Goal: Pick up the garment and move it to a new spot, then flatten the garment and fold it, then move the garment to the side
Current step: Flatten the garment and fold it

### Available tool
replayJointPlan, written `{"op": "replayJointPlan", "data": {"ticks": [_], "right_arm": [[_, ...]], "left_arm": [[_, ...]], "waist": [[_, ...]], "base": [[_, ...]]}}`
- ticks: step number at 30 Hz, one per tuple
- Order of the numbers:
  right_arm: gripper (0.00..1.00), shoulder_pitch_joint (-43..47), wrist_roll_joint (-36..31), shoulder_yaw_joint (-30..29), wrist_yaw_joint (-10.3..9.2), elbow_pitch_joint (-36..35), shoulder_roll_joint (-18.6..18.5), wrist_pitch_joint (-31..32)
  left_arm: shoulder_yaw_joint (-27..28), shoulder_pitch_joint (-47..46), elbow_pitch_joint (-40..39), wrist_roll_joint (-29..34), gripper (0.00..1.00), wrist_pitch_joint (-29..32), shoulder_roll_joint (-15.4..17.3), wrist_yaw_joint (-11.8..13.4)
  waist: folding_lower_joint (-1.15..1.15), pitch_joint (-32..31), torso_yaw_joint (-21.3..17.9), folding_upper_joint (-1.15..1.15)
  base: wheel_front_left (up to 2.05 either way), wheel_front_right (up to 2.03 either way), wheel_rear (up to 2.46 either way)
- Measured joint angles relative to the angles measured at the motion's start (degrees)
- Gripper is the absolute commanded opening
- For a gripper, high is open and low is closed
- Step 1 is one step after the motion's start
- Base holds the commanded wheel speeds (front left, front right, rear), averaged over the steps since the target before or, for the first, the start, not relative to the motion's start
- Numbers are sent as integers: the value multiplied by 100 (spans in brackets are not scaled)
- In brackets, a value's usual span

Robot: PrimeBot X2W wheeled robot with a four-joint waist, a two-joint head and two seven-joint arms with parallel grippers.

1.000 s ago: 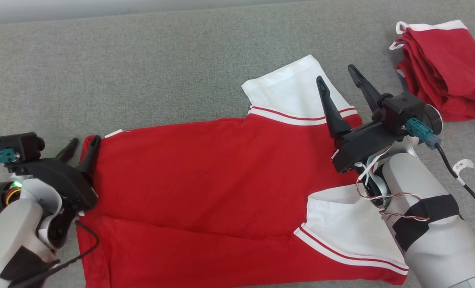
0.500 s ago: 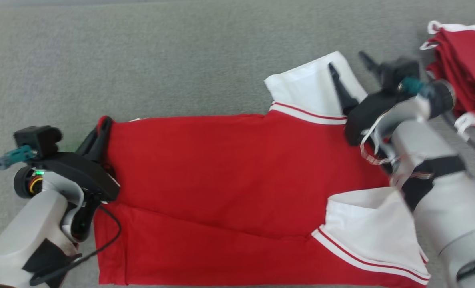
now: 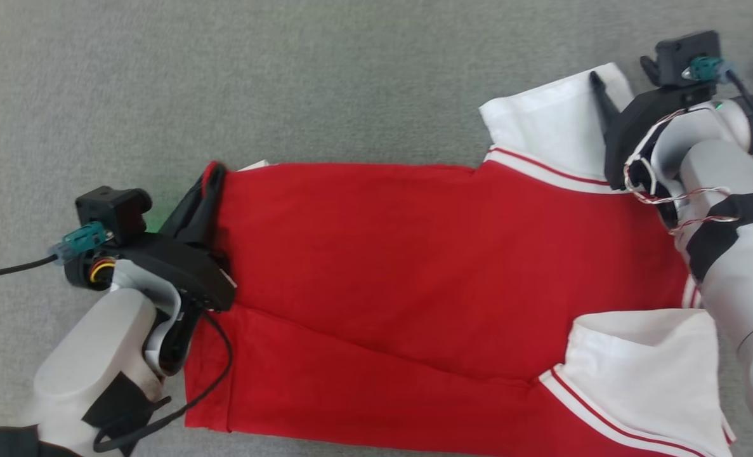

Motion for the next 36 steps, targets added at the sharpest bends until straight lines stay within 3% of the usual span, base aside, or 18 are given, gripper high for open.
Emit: {"op": "replayJointPlan", "data": {"ticks": [3, 4, 5, 6, 7, 18, 27, 32, 36], "right_arm": [[100, -76, -27, -21, 0, 71, -12, 110], [92, -97, -9, -43, -2, 86, -5, 144], [48, -116, -13, -32, -11, 99, -1, 178], [31, -138, -20, -23, -11, 102, 9, 229], [0, -157, -19, -27, -11, 104, 19, 227], [0, -188, -87, -45, -9, 199, -36, -257], [0, 104, -32, -79, -9, 67, 107, -1029], [0, 722, 433, -133, -10, -664, 98, -1143], [0, 1449, 759, -248, -9, -1953, -178, -1151]], "left_arm": [[55, 0, -91, 73, 0, -4, -44, 1], [74, 2, -118, 96, 0, -12, -53, 2], [94, 6, -138, 113, 0, -16, -55, 4], [120, 13, -158, 134, 0, -16, -58, 4], [147, 18, -175, 157, 0, -16, -63, 5], [438, 161, -180, 333, 0, -16, -69, 3], [664, 455, -54, 404, 0, -16, -79, -8], [812, 710, -59, 434, 0, -16, -68, -8], [947, 932, -111, 461, 0, -18, -59, 5]], "waist": [[0, 97, 89, 0], [0, 121, 115, 0], [0, 145, 138, 0], [0, 165, 154, 0], [0, 183, 166, 0], [0, 35, 91, 0], [0, -357, -77, 0], [-1, -594, -217, 0], [-1, -759, -343, 0]], "base": [[0, 0, 0], [0, 0, 0], [0, 0, 0], [0, 0, 0], [0, 0, 0], [0, 0, 0], [0, 0, 0], [0, 0, 0], [0, 0, 0]]}}
